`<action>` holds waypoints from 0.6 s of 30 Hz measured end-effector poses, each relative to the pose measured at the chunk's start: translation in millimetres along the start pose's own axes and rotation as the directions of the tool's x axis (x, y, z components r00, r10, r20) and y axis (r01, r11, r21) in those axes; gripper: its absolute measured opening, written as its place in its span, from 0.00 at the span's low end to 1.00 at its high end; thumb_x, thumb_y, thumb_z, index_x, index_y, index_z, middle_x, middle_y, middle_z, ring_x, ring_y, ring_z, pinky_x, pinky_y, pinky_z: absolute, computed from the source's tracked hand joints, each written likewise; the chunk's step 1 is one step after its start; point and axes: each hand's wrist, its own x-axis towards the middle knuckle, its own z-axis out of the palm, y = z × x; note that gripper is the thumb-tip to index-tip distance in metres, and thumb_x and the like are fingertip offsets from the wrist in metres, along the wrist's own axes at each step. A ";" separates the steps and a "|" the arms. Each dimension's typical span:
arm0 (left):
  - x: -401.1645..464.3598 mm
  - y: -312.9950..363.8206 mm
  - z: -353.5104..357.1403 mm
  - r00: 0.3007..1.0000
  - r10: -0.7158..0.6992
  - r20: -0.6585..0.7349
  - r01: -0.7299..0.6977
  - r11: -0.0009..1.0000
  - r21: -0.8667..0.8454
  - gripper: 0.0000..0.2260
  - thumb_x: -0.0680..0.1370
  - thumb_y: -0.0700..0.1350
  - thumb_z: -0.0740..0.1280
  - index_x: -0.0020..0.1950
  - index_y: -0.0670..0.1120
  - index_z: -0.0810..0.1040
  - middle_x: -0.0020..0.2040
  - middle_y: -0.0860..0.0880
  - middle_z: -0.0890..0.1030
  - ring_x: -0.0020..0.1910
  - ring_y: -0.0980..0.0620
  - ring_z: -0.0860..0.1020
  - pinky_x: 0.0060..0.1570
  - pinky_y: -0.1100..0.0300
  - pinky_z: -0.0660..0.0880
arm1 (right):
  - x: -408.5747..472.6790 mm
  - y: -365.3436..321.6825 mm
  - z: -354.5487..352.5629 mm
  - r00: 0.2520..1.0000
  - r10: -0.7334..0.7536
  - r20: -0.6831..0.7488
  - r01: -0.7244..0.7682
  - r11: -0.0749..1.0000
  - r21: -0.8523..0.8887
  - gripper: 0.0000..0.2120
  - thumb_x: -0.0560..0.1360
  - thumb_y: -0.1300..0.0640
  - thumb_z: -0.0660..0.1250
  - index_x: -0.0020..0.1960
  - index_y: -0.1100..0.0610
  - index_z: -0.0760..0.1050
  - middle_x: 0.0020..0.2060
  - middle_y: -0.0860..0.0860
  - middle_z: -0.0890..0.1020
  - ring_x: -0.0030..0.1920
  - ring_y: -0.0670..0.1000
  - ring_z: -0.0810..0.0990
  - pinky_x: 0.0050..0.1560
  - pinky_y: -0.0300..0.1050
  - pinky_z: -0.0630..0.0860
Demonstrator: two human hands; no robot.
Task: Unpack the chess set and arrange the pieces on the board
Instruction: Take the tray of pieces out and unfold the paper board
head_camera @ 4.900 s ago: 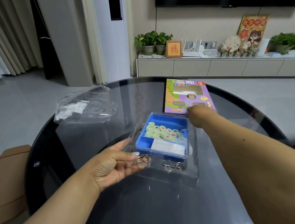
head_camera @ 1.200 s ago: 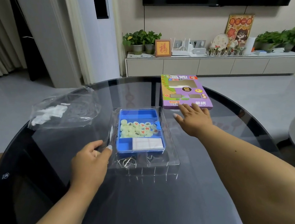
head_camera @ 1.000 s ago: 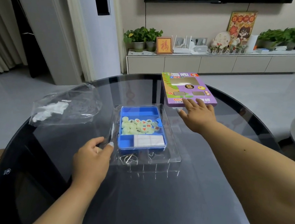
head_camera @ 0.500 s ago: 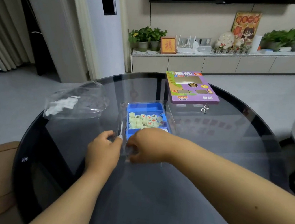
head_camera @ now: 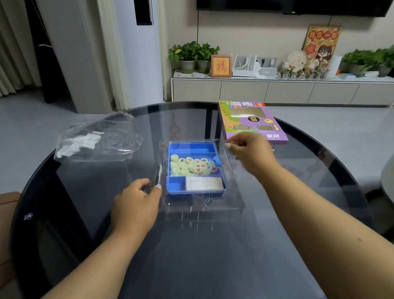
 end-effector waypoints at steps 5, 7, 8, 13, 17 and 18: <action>0.9 -1.1 1.1 1.000 -0.002 -0.001 0.002 1.000 -0.004 0.15 0.76 0.53 0.65 0.61 0.49 0.79 0.47 0.49 0.84 0.52 0.47 0.79 0.48 0.57 0.72 | 25.5 62.7 -13.0 0.986 0.144 -0.078 -0.164 0.875 -0.456 0.10 0.78 0.61 0.62 0.55 0.59 0.80 0.53 0.57 0.82 0.53 0.59 0.78 0.51 0.47 0.75; 1.5 -1.3 1.5 1.000 0.002 -0.002 -0.002 1.000 -0.009 0.16 0.76 0.53 0.65 0.61 0.49 0.79 0.47 0.49 0.84 0.51 0.47 0.79 0.49 0.57 0.72 | 21.8 74.1 -7.1 0.994 0.110 -0.025 -0.106 0.840 -0.532 0.14 0.78 0.62 0.60 0.62 0.57 0.77 0.59 0.56 0.79 0.59 0.59 0.76 0.56 0.46 0.73; 1.7 -1.2 1.6 1.000 0.003 -0.002 -0.003 1.000 -0.008 0.16 0.76 0.53 0.65 0.61 0.49 0.79 0.47 0.49 0.84 0.51 0.47 0.79 0.49 0.56 0.73 | 19.2 77.5 -3.5 0.998 0.062 -0.003 -0.053 0.826 -0.561 0.16 0.78 0.62 0.60 0.64 0.56 0.75 0.62 0.55 0.78 0.62 0.58 0.74 0.58 0.46 0.72; 2.4 -2.2 1.3 1.000 0.012 0.004 -0.012 1.000 0.003 0.16 0.76 0.54 0.65 0.61 0.49 0.78 0.47 0.49 0.84 0.52 0.47 0.79 0.51 0.54 0.75 | 6.6 82.7 6.6 0.992 -0.105 0.068 0.124 0.755 -0.644 0.19 0.79 0.56 0.54 0.68 0.55 0.72 0.67 0.50 0.73 0.67 0.55 0.67 0.65 0.47 0.66; 2.8 -4.0 1.2 1.000 0.018 0.012 -0.018 1.000 -0.010 0.17 0.76 0.54 0.65 0.61 0.49 0.78 0.46 0.49 0.84 0.50 0.47 0.79 0.51 0.52 0.76 | 13.1 85.4 6.4 0.981 0.034 0.190 0.118 0.672 -0.731 0.24 0.81 0.49 0.47 0.76 0.52 0.57 0.76 0.48 0.57 0.75 0.52 0.54 0.71 0.49 0.55; 3.0 -4.1 1.4 1.000 0.020 0.012 -0.019 1.000 -0.010 0.17 0.76 0.54 0.65 0.61 0.49 0.78 0.45 0.49 0.84 0.50 0.47 0.79 0.50 0.53 0.76 | 15.9 86.6 5.0 0.981 0.051 0.189 0.110 0.656 -0.747 0.25 0.81 0.48 0.46 0.77 0.51 0.54 0.77 0.48 0.53 0.76 0.52 0.50 0.72 0.50 0.52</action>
